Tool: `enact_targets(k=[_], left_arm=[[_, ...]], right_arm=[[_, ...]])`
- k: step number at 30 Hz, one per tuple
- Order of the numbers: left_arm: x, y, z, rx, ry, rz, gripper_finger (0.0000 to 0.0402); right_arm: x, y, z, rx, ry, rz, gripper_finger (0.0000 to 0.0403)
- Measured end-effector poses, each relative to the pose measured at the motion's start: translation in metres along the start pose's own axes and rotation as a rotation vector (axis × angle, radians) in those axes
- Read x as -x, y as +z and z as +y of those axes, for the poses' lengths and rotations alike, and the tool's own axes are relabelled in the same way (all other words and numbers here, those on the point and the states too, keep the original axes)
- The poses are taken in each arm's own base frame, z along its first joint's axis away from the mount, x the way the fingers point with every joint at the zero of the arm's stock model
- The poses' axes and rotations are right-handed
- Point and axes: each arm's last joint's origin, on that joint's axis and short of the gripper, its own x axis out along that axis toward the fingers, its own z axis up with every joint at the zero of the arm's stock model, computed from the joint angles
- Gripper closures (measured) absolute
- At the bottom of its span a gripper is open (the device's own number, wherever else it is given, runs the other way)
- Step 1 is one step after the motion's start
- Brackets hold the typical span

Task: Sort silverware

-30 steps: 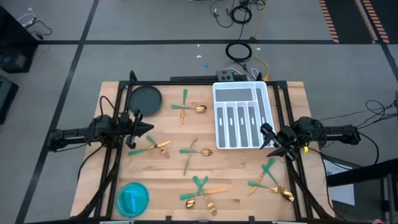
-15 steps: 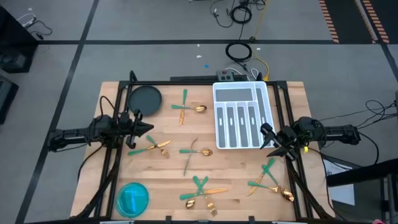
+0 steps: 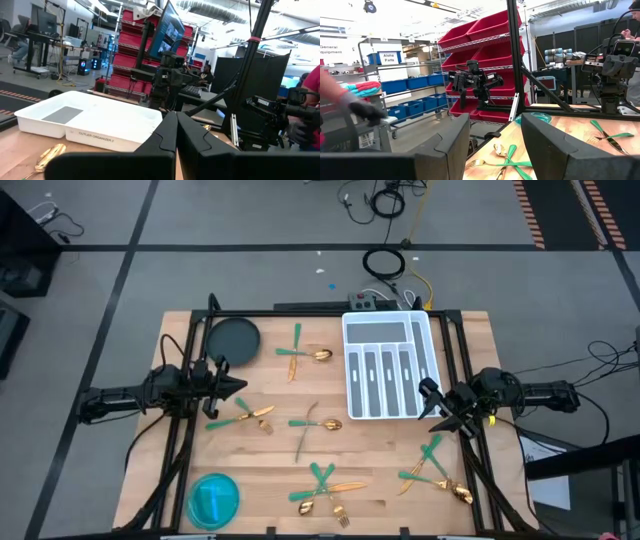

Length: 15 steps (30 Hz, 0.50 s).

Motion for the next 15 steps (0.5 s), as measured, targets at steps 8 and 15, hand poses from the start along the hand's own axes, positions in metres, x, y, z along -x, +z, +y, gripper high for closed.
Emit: enact_targets(k=[8,15], left_arm=[[0.0000,0.0001,0.0000,0.000,0.000,0.000,0.0397],[0.0000,0.0001,0.0000,0.000,0.000,0.000,0.0397]], right_arm=[[0.0000,0.0025,0.0007,0.014,0.007,-0.023,0.0232],[0.0003,0.0053,-0.0020,-0.025,-0.100,-0.076,0.0232]])
